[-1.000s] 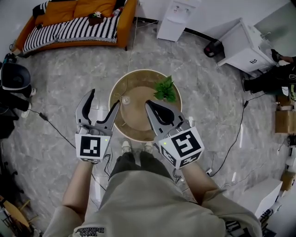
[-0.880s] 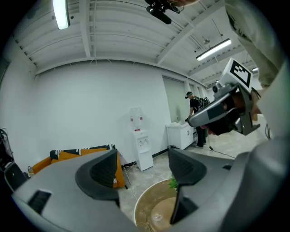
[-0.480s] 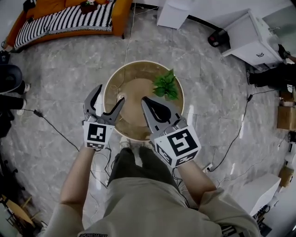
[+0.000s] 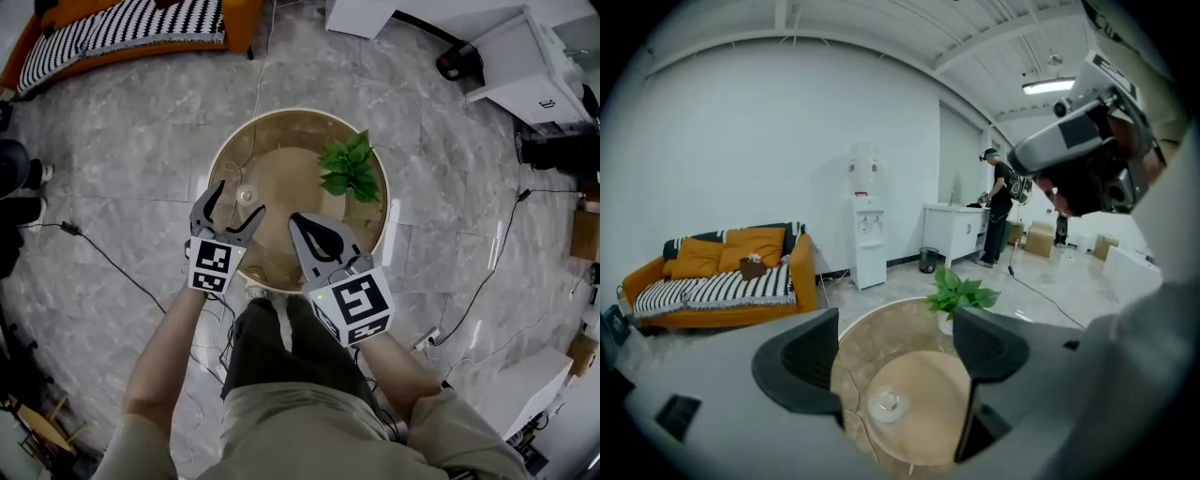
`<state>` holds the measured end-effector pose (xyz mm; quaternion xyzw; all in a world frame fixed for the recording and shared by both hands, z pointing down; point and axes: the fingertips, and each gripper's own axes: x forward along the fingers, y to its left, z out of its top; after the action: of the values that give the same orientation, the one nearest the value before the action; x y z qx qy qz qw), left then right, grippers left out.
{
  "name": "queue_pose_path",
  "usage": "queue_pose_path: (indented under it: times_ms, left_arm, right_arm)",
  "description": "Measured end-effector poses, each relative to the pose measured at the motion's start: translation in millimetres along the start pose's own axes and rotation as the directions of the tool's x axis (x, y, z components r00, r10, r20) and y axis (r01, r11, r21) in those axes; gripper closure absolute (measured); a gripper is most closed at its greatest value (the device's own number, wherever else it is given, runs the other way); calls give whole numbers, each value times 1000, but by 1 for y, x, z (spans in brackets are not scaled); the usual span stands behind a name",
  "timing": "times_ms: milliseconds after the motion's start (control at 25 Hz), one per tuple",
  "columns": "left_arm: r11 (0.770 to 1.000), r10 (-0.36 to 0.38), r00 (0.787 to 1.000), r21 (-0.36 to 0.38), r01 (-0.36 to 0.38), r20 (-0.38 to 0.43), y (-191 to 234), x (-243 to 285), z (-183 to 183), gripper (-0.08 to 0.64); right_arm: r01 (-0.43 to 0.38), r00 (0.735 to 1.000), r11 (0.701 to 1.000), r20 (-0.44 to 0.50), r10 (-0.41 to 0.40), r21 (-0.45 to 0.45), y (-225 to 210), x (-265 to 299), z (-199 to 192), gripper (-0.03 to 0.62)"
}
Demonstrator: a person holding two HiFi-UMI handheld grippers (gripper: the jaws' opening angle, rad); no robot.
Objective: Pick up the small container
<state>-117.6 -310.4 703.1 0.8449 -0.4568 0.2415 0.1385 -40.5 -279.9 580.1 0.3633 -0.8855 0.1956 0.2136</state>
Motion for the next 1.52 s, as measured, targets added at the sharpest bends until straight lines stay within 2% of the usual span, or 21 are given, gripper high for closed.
queue_pose_path:
  times_ms: [440, 760, 920, 1080, 1120, 1320, 1400, 1520]
  left_arm:
    - [998, -31, 992, -63, 23, -121, 11, 91, -124, 201]
    - [998, -45, 988, -44, 39, -150, 11, 140, -182, 201]
    - [999, -37, 985, -45, 30, -170, 12, 157, -200, 201]
    - [1000, -7, 981, 24, 11, -192, 14, 166, -212, 202]
    - [999, -3, 981, 32, 9, -194, 14, 167, -213, 221]
    - [998, -19, 975, 55, 32, -223, 11, 161, -212, 224]
    - [998, -18, 977, 47, 29, -211, 11, 152, -202, 224]
    - [999, -32, 980, -12, 30, -197, 6, 136, -176, 224]
  right_arm:
    - [-8, 999, 999, -49, 10, 39, -23, 75, -84, 595]
    - [-3, 996, 997, -89, 9, 74, -37, 104, -140, 595]
    - [-6, 993, 997, -114, 14, 72, -39, 106, -161, 595]
    - [-2, 993, 999, -121, 7, 45, -39, 106, -172, 595]
    - [3, 992, 1000, -122, 1, 31, -40, 105, -173, 595]
    - [12, 992, 999, -127, -7, 36, -42, 101, -174, 595]
    - [8, 992, 999, -125, -4, 36, -42, 98, -168, 597]
    - [8, 993, 999, -119, -4, 35, -42, 89, -153, 597]
